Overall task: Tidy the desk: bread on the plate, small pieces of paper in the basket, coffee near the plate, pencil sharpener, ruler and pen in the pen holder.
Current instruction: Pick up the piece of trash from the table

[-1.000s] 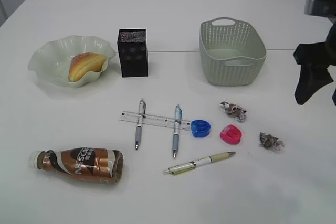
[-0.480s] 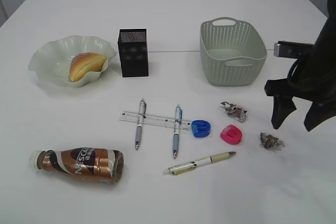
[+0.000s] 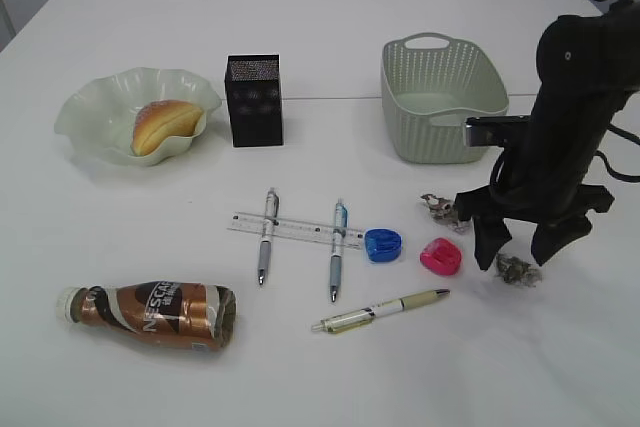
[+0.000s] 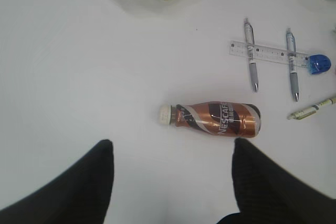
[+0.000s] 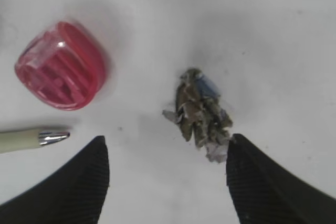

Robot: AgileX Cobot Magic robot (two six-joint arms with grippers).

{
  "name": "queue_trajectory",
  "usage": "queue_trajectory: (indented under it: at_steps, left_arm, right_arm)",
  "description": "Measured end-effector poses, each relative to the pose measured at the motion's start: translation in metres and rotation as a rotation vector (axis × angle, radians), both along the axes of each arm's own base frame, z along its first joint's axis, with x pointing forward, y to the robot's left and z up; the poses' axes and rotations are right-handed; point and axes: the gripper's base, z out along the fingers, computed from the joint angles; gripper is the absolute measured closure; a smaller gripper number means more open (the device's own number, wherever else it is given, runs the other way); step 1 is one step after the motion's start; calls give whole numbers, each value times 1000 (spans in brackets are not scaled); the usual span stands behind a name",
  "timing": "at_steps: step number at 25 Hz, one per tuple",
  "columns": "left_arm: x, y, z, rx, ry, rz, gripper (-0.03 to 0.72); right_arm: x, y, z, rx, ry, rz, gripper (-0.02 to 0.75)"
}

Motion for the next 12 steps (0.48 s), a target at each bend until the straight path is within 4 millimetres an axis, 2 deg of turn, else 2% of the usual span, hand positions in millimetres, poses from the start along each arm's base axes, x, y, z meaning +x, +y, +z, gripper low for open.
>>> queue_trajectory:
  at_steps: [12]
  left_arm:
    - [0,0,0,0,0,0,176]
  right_arm:
    - [5,-7,1,-86,-28,30,227]
